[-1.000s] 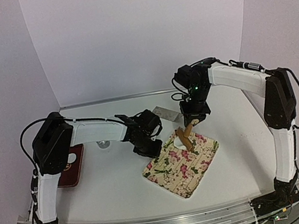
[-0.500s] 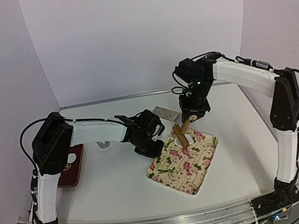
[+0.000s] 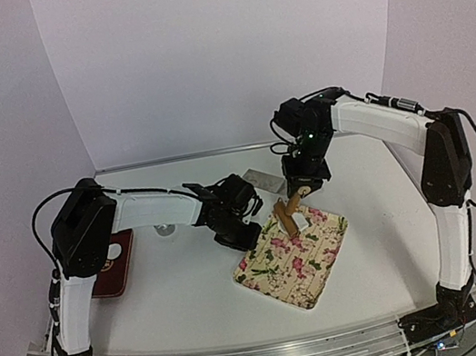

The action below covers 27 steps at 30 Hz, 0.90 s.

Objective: Roll out the dumpling wrappers from the dough

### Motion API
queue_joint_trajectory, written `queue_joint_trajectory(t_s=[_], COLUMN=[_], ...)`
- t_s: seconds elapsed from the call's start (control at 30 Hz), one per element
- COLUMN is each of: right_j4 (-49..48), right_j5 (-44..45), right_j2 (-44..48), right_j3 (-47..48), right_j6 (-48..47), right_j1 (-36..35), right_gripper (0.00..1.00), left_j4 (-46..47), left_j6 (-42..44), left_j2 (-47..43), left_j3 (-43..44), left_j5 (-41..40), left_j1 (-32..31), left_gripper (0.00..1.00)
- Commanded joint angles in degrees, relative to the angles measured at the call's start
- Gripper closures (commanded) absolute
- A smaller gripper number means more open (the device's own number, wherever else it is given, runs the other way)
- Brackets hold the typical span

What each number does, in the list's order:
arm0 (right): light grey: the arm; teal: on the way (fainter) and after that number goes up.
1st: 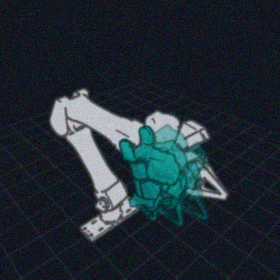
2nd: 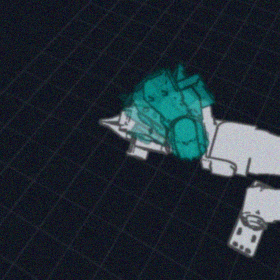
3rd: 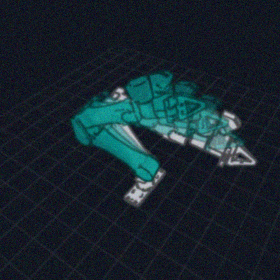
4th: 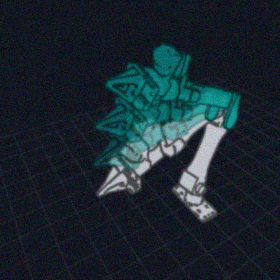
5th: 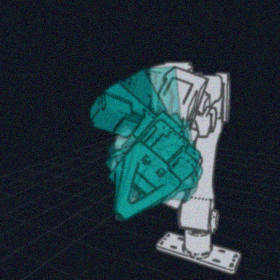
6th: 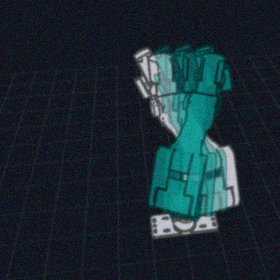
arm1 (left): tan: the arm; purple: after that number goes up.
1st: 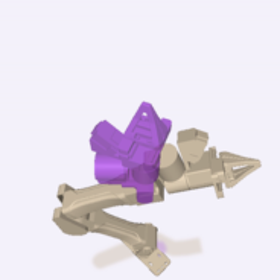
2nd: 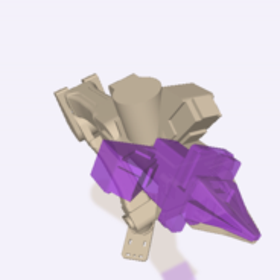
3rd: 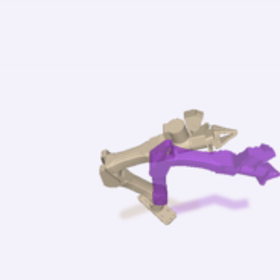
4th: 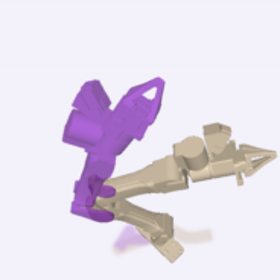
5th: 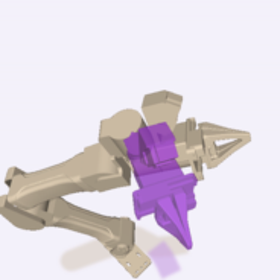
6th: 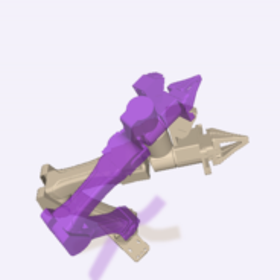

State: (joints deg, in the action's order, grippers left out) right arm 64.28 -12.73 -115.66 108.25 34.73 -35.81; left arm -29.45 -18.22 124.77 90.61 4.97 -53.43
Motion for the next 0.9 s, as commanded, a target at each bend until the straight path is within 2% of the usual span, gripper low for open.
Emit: queue_joint_trajectory(t_s=[0.0, 0.87], right_j4=[-0.28, 3.96], right_j5=[1.21, 9.16], right_j2=[-1.03, -4.84], right_j3=[0.2, -4.34], right_j6=[-0.37, 0.95], right_j1=[-0.13, 0.35], right_gripper=[1.0, 1.0], left_j4=[-0.68, -2.19], left_j6=[0.2, -0.95], left_j2=[-0.59, 0.47], left_j3=[-0.03, 1.33], left_j5=[-0.8, -2.67], left_j1=[0.25, 0.26], left_gripper=[1.0, 1.0])
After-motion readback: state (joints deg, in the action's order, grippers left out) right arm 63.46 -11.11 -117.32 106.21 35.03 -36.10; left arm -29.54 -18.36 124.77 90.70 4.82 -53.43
